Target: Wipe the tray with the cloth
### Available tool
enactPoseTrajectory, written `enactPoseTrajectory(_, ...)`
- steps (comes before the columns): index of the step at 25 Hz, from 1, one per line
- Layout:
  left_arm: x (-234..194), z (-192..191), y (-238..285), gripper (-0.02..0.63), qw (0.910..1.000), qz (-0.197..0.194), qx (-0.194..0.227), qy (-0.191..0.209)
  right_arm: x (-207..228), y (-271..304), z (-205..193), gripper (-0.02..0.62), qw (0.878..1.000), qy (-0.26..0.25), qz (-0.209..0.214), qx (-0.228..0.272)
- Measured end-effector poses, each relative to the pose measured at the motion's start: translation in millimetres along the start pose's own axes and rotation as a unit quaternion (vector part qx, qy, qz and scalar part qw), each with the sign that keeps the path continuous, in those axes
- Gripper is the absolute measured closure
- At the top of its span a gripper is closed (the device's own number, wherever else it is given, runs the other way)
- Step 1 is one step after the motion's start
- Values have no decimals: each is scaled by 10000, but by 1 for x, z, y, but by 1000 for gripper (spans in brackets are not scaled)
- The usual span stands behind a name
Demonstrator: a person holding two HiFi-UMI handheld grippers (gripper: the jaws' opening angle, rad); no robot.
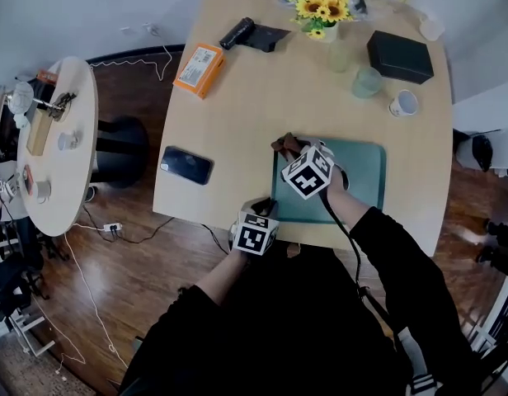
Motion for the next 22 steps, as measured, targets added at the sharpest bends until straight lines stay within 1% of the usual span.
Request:
enactPoseTrajectory(4, -2, -1, -1, 569, 10000, 39, -30, -28, 10, 3, 6, 485, 9999, 101, 32, -32)
enactPoseTrajectory(8, -2, -1, 0, 569, 10000, 58, 10, -44, 15, -3, -4, 485, 10000, 28, -58, 19)
enactPoseTrajectory(11, -2, 0, -2, 569, 10000, 70, -27, -51, 28, -9, -15, 485, 9998, 130, -146, 3)
enactPoseTrajectory(14, -1, 1, -2, 569, 9999, 84, -41, -69, 33, -14, -21, 485, 9998, 170, -84, 3)
enactPoseTrajectory(18, 0, 1, -1, 569, 9999, 122, -69, -62, 5, -26, -38, 485, 9997, -74, 237, -42)
enactPoseTrajectory(22, -1, -1, -1, 570, 9998, 167, -86, -98, -42, -48, -80, 485, 9973, -357, 624, -124)
Point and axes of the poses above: the fingertips, and each gripper's own axes: y forward along the fingers, x to its right, z out of its top, the point moved 5 cm from there along -y, backward along the fingers, and after that the axes turned 12 degrees about y, right-handed, at the moved point
